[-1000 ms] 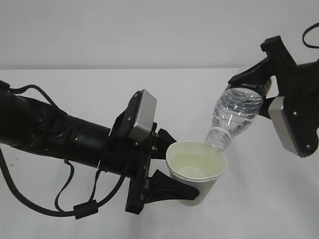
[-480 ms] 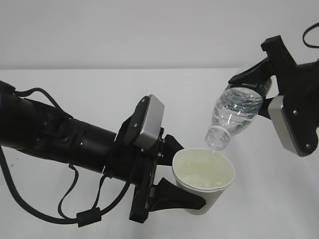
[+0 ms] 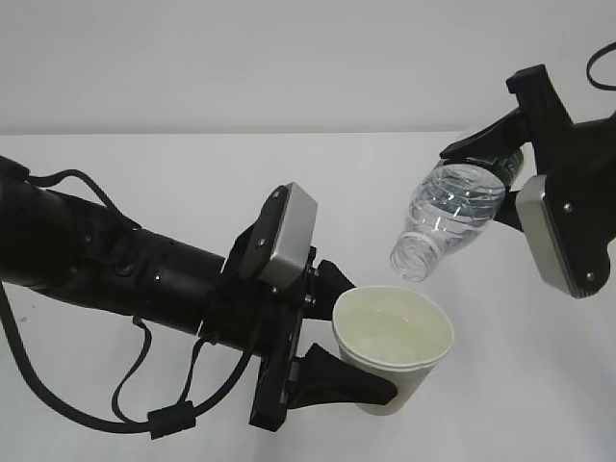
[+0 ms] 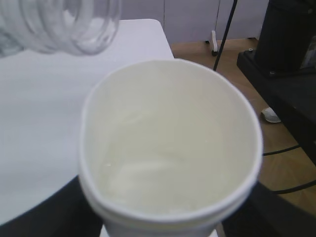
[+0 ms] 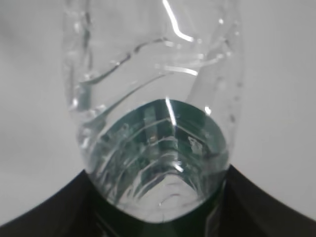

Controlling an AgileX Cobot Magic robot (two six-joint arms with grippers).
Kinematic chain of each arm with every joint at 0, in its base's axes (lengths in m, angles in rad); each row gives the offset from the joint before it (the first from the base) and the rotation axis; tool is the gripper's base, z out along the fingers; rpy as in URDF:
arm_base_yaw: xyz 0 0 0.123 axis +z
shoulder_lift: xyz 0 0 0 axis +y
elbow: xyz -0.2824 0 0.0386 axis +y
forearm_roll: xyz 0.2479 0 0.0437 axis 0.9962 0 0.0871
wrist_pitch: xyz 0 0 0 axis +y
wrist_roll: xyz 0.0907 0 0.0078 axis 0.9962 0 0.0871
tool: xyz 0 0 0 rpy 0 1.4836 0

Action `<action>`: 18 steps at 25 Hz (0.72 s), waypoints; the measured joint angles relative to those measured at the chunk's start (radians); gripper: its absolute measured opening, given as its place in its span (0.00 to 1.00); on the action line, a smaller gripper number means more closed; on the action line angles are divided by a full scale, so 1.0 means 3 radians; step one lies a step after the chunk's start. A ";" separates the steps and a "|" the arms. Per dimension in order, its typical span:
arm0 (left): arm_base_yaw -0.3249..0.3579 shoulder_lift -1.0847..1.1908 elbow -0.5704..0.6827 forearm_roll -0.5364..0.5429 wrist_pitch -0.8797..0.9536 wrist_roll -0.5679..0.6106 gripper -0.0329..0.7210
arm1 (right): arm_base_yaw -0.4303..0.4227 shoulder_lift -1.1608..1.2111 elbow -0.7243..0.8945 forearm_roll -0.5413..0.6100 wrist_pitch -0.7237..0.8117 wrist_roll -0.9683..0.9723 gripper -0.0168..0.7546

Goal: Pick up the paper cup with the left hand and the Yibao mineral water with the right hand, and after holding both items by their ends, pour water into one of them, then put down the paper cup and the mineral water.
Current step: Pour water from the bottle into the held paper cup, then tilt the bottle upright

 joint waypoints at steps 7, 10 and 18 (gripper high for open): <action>0.0000 0.0000 0.0000 0.0000 0.0013 0.0000 0.66 | 0.0000 0.0000 0.0000 0.0000 0.0000 0.0153 0.59; 0.0000 0.0000 0.0000 0.0000 0.0039 0.0000 0.66 | 0.0000 0.0000 0.0000 0.0000 0.0000 0.0218 0.59; 0.0000 0.0000 0.0000 0.0000 0.0040 0.0000 0.66 | 0.0000 0.0000 0.0000 0.0003 0.0000 0.0301 0.59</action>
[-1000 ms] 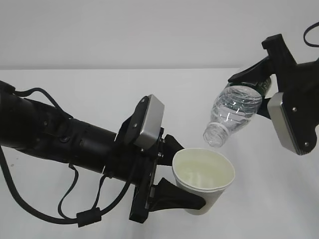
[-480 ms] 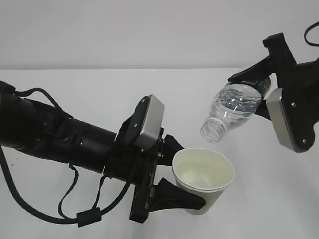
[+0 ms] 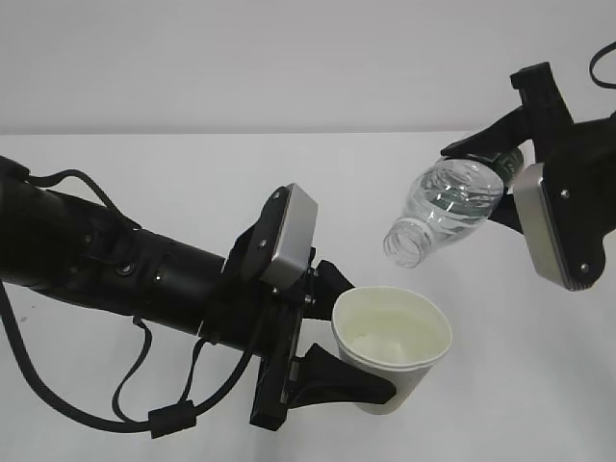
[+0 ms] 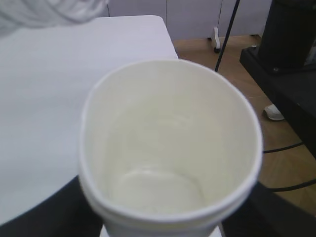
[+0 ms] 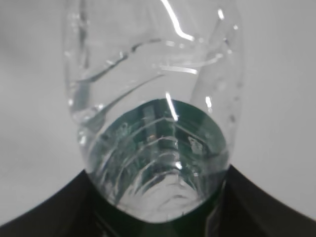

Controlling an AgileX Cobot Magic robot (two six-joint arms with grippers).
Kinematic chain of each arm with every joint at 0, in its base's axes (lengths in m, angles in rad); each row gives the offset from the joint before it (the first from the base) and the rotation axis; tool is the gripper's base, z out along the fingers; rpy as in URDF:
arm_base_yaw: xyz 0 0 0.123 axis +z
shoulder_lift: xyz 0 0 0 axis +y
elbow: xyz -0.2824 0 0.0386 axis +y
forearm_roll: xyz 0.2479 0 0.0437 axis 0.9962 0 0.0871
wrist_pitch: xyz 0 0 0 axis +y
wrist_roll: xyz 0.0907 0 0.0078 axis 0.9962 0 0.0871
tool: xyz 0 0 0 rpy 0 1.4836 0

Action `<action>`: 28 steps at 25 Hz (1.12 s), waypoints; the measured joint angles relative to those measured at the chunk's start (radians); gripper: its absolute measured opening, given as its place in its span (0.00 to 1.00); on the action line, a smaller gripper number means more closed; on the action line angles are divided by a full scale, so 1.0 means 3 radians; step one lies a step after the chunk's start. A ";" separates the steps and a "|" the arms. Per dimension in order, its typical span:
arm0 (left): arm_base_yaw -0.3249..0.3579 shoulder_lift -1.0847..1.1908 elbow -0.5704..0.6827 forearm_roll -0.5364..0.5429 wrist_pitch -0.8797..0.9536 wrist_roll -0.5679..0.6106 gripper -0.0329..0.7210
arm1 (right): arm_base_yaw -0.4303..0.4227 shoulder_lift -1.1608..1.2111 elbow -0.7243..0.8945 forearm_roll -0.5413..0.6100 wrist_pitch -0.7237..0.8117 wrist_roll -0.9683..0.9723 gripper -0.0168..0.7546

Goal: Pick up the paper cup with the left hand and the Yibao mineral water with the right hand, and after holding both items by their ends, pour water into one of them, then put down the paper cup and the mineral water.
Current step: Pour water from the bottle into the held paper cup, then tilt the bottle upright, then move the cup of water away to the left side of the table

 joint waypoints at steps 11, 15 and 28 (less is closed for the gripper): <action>0.0000 0.0000 0.0000 0.0000 0.0005 0.0000 0.66 | 0.0000 0.0000 0.0000 0.0254 -0.0014 0.0218 0.59; 0.0000 0.0000 0.0000 0.0000 0.0005 0.0000 0.66 | 0.0000 0.0000 0.0000 0.0299 -0.0014 0.0343 0.59; 0.0000 0.0000 0.0000 -0.0041 0.0008 -0.0032 0.66 | 0.0000 0.0000 0.0000 0.0566 -0.0014 0.0383 0.59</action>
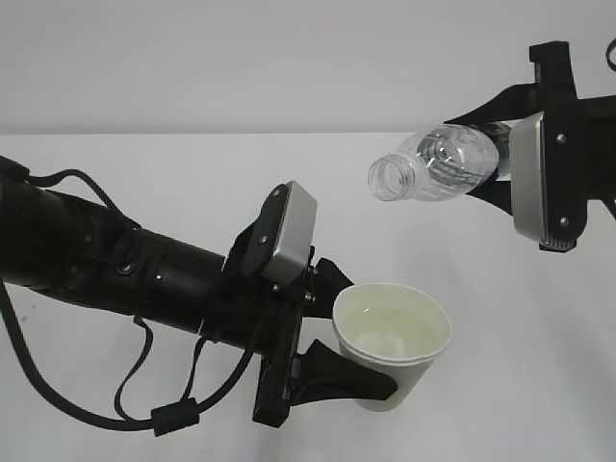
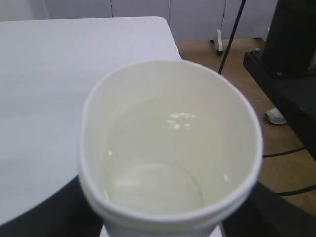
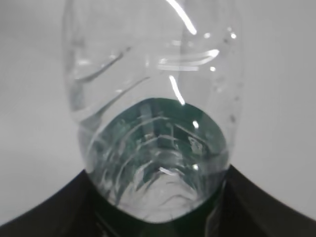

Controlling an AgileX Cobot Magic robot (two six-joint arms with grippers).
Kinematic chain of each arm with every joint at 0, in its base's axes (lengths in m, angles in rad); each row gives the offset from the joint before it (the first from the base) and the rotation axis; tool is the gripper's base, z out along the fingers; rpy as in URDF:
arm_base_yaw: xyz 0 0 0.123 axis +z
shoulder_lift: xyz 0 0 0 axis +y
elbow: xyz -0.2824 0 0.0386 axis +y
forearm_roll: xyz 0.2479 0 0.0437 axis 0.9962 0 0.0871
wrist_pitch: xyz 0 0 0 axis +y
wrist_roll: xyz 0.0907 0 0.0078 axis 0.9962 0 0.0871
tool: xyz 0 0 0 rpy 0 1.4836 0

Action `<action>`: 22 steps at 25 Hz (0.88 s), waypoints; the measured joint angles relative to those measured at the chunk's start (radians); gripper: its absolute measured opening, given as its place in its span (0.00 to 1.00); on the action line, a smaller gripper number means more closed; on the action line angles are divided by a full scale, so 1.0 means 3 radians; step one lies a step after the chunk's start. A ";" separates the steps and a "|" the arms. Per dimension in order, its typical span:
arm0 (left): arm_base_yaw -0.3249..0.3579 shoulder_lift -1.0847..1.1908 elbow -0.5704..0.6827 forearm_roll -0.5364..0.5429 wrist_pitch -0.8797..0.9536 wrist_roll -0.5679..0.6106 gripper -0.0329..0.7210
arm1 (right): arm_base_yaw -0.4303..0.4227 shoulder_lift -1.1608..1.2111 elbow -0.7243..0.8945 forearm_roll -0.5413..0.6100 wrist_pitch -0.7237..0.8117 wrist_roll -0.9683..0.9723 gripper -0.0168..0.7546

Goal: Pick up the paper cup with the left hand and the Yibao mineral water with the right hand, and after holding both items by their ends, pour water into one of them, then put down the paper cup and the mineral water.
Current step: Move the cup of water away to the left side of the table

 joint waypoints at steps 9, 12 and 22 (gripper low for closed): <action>0.0006 0.0000 0.0000 -0.0085 0.0055 -0.0004 0.66 | 0.0000 0.0000 0.0000 0.0121 0.0030 0.0206 0.59; 0.0006 0.0000 0.0000 -0.0093 0.0118 -0.0004 0.66 | 0.0000 0.0000 0.0000 0.0150 0.0037 0.0263 0.59; 0.0047 -0.0051 0.0000 -0.0120 0.0185 -0.0013 0.66 | 0.0000 0.0000 0.0000 0.0288 0.0057 0.0402 0.59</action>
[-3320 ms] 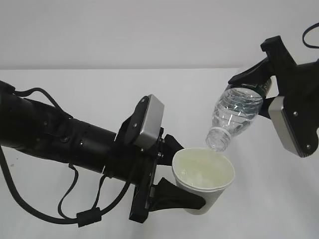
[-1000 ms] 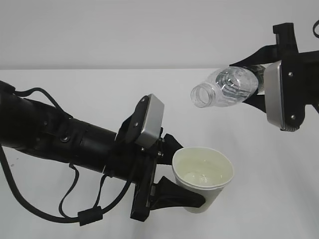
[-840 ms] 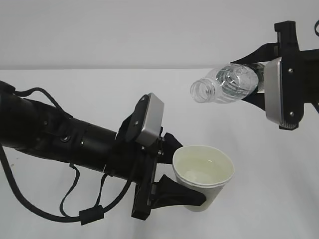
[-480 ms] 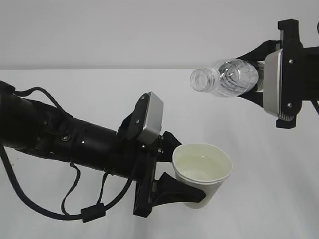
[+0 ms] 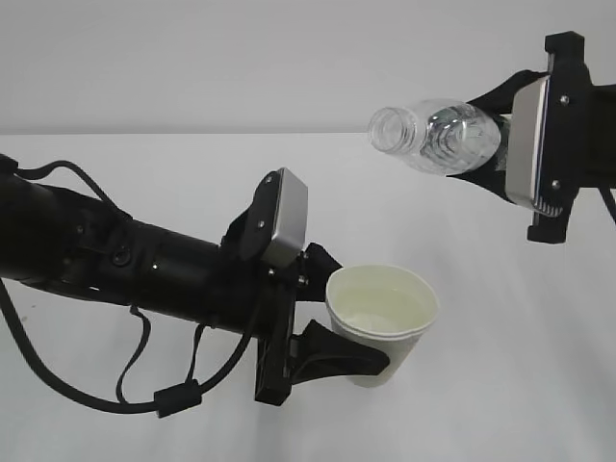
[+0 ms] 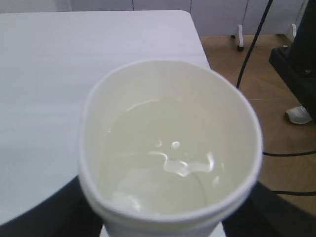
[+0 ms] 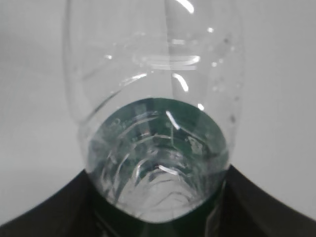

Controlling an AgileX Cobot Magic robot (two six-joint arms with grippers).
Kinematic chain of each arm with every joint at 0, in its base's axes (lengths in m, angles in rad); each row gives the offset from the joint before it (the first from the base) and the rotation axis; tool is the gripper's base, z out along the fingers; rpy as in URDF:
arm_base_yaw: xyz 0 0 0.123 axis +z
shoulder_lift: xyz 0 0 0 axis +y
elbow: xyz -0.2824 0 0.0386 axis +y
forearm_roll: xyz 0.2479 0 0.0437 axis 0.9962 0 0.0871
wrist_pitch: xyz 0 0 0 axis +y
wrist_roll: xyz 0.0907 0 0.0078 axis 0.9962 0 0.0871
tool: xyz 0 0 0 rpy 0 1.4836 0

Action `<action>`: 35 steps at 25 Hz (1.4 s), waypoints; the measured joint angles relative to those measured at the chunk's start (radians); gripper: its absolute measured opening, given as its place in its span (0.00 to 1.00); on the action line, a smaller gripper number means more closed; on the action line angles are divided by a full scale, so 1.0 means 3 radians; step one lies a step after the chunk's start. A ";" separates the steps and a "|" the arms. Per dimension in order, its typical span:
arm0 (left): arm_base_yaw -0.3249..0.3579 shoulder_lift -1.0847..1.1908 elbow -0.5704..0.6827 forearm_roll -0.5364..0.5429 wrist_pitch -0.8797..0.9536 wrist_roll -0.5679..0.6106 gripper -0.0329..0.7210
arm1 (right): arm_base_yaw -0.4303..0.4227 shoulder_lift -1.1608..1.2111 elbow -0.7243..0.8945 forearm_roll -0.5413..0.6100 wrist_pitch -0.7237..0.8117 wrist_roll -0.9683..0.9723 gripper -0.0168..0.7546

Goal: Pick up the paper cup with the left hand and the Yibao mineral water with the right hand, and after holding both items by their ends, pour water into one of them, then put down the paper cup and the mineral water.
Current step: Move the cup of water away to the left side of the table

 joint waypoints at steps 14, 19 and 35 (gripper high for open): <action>0.0028 -0.0199 0.0000 -0.0006 0.0153 -0.0016 0.66 | 0.0000 0.0000 0.0000 0.0046 0.0061 0.0233 0.59; 0.0136 -0.0297 0.0000 -0.0006 0.0188 -0.0067 0.66 | 0.0000 0.0000 0.0000 0.0053 0.0079 0.0313 0.59; 0.0354 -0.0532 0.0000 -0.0006 0.0203 -0.0238 0.66 | 0.0000 0.0000 0.0000 0.0133 0.0099 0.0346 0.59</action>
